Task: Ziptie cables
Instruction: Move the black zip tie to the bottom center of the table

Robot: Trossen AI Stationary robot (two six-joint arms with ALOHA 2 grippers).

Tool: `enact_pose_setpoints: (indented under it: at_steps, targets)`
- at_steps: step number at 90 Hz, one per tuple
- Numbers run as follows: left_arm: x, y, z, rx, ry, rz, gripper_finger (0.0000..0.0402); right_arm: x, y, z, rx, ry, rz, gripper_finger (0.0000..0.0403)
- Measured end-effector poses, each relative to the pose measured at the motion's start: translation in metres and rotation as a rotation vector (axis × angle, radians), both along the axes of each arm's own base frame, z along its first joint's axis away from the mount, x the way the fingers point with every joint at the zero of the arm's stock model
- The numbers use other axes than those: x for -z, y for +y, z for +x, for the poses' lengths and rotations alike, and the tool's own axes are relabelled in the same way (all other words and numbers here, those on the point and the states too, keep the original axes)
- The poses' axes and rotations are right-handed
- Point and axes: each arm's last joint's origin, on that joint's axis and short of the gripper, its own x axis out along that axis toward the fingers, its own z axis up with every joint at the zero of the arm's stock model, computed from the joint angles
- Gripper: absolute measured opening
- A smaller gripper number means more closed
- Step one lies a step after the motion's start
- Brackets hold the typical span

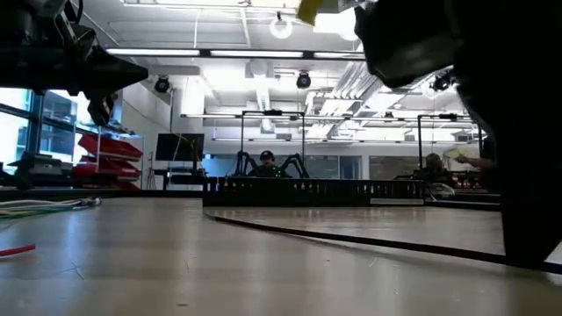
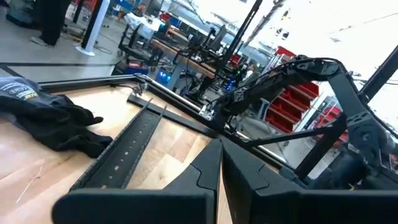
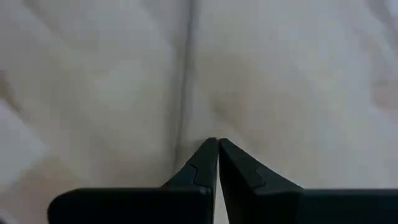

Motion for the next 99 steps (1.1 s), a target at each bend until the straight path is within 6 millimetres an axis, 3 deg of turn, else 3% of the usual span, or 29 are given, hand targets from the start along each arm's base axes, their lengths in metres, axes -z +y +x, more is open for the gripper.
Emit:
enact_pose_setpoints:
  at_steps: [34,57,68,88,99]
  targets:
    - [0.001,0.0,0.001,0.001,0.007,-0.001,0.0,-0.011,0.005,0.017,-0.075,-0.125,-0.001,0.0]
    - [0.001,0.0,0.001,0.001,0.007,-0.001,0.0,-0.011,0.002,0.018,-0.113,-0.145,-0.051,0.0]
    - [0.001,0.0,0.001,0.001,0.009,-0.001,0.0,-0.022,-0.002,0.015,-0.115,-0.151,-0.103,0.0004]
    - [0.001,0.0,0.001,0.001,0.008,-0.001,0.0,-0.06,-0.015,0.002,-0.259,-0.123,-0.146,0.0077]
    - [0.001,0.0,0.001,0.0,0.008,-0.001,0.0,-0.06,-0.005,0.013,-0.348,-0.219,-0.061,0.0127]
